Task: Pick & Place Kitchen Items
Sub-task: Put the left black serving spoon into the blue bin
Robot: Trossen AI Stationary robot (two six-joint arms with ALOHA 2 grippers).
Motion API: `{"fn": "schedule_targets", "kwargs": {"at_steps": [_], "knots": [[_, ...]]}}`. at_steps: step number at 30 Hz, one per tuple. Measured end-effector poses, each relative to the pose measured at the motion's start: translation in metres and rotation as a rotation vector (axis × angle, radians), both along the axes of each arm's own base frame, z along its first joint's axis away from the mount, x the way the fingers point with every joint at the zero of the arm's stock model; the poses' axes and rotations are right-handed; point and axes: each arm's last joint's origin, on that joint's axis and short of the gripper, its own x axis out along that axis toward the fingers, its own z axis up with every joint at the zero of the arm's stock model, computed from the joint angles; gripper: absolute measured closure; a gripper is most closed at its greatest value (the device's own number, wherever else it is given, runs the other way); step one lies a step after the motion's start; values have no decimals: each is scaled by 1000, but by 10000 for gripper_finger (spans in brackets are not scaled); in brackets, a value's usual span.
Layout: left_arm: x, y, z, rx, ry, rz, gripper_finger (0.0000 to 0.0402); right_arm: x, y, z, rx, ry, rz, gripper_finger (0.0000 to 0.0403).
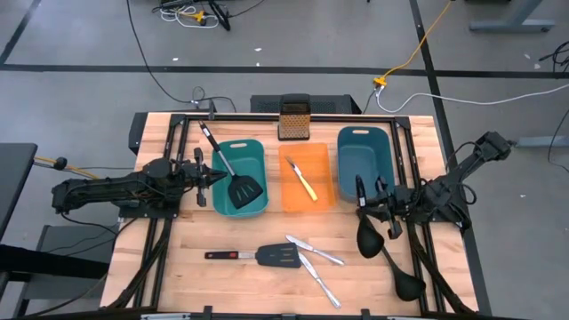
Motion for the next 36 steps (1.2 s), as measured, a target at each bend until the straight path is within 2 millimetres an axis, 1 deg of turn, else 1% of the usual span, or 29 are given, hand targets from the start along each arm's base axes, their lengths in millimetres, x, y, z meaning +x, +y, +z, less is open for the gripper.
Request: {"fn": "schedule_targets", "kwargs": {"at_steps": [3,5,8,10,16,19,21,23,26,31,36], "knots": [[0,0,0,0,0,0,392,-2,-3,3,-4,-25,-60,359],[0,0,0,2,1,0,392,-4,-6,10,-7,-53,-104,359],[0,0,0,3,0,0,392,-7,-9,28,-25,-100,-140,359],[0,0,0,2,1,0,392,-8,-11,44,-27,-110,-193,359],[0,0,0,2,0,0,392,-13,-25,84,-100,28,-461,359],[0,0,0,3,-1,0,392,-17,-33,107,-99,50,-551,359],[0,0,0,3,-1,4,392,-17,-38,116,-107,67,-631,359],[0,0,0,3,-1,5,392,-14,-42,116,-146,113,-708,359],[0,0,0,3,-1,5,392,-11,-50,109,-174,185,-774,359],[0,0,0,4,-1,10,392,-10,-65,96,-184,302,-813,359],[0,1,0,16,3,29,392,-1,-77,90,-242,392,-799,359]]}}
